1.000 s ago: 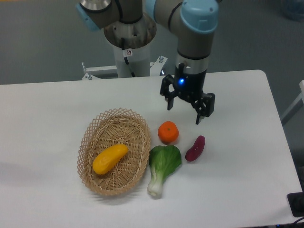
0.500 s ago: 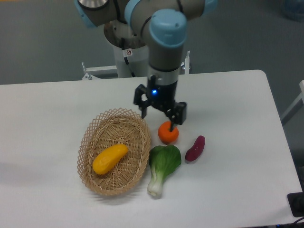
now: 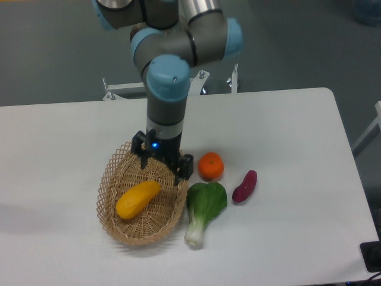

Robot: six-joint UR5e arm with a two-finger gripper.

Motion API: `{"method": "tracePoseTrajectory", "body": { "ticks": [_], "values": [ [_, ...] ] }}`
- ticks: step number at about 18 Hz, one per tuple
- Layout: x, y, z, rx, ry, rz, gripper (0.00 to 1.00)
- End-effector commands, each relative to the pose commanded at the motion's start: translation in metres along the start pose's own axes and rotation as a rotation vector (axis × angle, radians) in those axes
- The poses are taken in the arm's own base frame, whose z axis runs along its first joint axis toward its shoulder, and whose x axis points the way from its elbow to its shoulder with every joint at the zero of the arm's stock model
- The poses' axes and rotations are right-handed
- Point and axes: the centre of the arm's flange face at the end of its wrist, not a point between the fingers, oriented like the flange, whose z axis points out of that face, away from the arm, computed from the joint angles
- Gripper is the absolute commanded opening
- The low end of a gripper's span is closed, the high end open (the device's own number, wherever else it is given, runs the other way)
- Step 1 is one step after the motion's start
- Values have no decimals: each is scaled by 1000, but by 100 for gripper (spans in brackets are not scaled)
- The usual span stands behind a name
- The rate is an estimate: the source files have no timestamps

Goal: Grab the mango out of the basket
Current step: 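Lower the gripper into the basket around the yellow mango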

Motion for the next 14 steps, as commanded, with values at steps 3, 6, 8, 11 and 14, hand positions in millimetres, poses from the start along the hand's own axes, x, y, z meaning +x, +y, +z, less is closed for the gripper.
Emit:
{"method": "tracePoseTrajectory", "body": {
  "ticks": [3,6,8,11,14],
  "values": [
    [5,-2,16,-38,-5,17,100],
    [16,-7,35,-88,-20,50,100],
    [17,-9,40,-76,-29,52,100],
    [22,-11,58,-88,-22,61,100],
    [29,-12,65,-109,-33,78,100]
  ]
}}
